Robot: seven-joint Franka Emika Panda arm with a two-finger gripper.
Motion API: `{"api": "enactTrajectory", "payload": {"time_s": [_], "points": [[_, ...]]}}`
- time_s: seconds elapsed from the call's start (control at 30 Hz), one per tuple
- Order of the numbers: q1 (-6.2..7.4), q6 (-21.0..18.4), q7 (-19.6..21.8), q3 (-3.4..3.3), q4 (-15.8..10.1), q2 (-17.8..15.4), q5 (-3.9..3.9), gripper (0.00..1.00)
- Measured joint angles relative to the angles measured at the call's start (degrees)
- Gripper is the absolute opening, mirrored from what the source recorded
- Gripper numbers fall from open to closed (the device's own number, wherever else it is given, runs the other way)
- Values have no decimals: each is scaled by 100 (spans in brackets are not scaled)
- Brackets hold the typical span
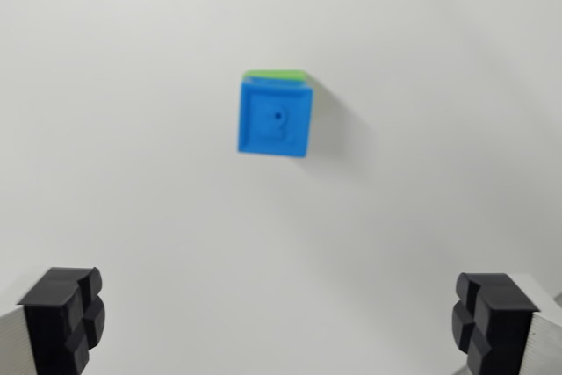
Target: Stack cube
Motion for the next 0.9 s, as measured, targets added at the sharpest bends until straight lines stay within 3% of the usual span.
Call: {"api": "enactTrajectory", "payload": {"time_s": [0.37, 0.9], "points": [[0, -266, 0, 0, 215, -49, 0, 100], [0, -296, 0, 0, 234, -42, 0, 100]]}}
